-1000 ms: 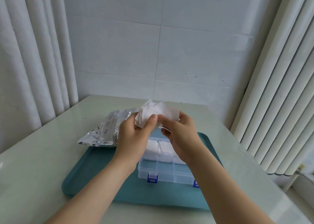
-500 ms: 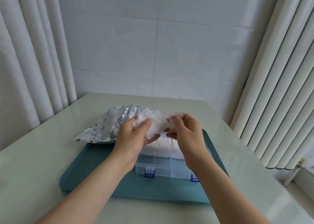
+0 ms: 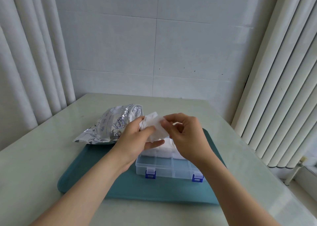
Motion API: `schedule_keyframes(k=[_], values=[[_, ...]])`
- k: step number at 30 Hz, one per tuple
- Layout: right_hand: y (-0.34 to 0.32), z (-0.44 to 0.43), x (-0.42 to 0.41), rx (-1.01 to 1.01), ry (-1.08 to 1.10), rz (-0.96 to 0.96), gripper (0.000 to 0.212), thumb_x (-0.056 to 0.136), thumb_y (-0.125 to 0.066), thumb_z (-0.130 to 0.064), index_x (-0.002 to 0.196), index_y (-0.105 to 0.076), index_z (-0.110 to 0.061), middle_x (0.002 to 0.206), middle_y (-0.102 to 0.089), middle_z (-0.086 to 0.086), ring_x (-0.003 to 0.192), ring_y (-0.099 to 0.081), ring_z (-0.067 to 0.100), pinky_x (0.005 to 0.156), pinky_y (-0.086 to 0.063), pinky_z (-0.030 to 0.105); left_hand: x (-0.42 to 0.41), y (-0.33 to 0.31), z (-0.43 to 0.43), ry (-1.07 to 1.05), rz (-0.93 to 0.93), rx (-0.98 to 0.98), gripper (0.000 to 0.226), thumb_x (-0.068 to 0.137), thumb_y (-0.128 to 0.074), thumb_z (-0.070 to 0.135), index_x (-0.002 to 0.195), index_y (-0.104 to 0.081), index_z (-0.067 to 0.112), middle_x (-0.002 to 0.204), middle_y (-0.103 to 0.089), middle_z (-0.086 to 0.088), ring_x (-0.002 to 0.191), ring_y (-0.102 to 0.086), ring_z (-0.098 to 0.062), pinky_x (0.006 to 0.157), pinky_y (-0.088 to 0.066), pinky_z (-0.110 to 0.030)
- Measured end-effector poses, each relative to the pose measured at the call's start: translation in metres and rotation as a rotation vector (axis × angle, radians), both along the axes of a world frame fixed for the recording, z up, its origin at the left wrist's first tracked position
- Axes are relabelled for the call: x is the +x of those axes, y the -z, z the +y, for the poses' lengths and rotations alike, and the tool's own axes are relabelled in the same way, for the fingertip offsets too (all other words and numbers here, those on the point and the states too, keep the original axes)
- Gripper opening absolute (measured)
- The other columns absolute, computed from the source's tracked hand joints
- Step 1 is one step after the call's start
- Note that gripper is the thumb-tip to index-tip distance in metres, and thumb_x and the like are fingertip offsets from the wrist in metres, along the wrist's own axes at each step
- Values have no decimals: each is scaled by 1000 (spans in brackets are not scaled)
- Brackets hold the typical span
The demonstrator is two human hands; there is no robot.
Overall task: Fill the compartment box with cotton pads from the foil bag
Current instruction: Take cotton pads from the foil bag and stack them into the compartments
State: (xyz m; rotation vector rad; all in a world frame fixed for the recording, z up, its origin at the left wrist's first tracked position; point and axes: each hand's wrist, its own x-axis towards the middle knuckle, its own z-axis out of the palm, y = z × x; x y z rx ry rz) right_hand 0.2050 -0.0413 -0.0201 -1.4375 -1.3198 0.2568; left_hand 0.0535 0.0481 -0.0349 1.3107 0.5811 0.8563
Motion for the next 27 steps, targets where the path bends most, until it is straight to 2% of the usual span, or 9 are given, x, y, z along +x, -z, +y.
schedule_keyframes(k=[4,10,14,16,18,21,24,25,27], values=[[1,1,2,-36,3,11,8,96,-77,-18,103,-81,-17,76,-76,-8,59,-62,6,60,-48,17,-3,-3,0,92,-12,-44,34,104,-46,-7,129,-66,4,124,-73,-23,111,-74,-33,98,-61,-53],[4,2,-1,-21,87,-20,14,91,-82,-19,104,-78,-22,70,-73,-1,60,-63,12,60,-53,24,-2,-2,0,157,-66,-103,44,102,-39,-10,141,-55,1,132,-66,-29,112,-73,-33,101,-58,-57],[4,3,-3,-4,110,-86,15,91,-82,-21,105,-77,-25,67,-70,-5,58,-60,6,58,-47,14,0,1,4,147,-46,-123,67,91,-52,-2,157,-40,5,147,-52,-30,116,-72,-36,98,-60,-55],[4,2,-3,6,119,-126,15,91,-82,-21,105,-78,-26,66,-69,-6,60,-60,5,60,-46,12,0,0,3,144,-24,-91,59,97,-48,-7,155,-42,6,141,-57,-31,115,-72,-37,98,-60,-55],[4,1,-4,17,130,-181,15,92,-81,-20,106,-79,-26,67,-70,-7,66,-62,6,63,-45,11,-1,-1,0,151,-5,-59,48,102,-41,-10,144,-52,8,132,-64,-29,114,-73,-35,98,-60,-55],[4,1,-4,25,162,-276,17,92,-81,-22,109,-80,-26,77,-72,-11,78,-65,5,70,-48,12,-1,-2,-3,153,10,-44,44,103,-40,-10,137,-57,13,124,-68,-24,112,-73,-31,99,-60,-55],[6,2,-5,34,201,-350,20,91,-82,-23,111,-80,-26,90,-69,-12,82,-65,3,75,-50,13,-1,-2,-3,133,26,-19,44,104,-39,-11,131,-61,17,106,-77,-8,107,-74,-24,99,-60,-53],[6,2,-6,30,208,-352,21,90,-83,-24,111,-79,-26,93,-68,-12,84,-64,2,77,-51,15,-1,-2,-3,134,43,0,45,104,-38,-11,130,-63,16,105,-78,-7,106,-74,-22,99,-60,-52],[7,3,-7,23,216,-345,22,90,-83,-25,112,-78,-26,98,-66,-12,87,-63,0,76,-48,12,-2,-2,-3,148,73,38,47,104,-38,-11,134,-64,13,118,-75,-12,111,-73,-23,99,-60,-48]])
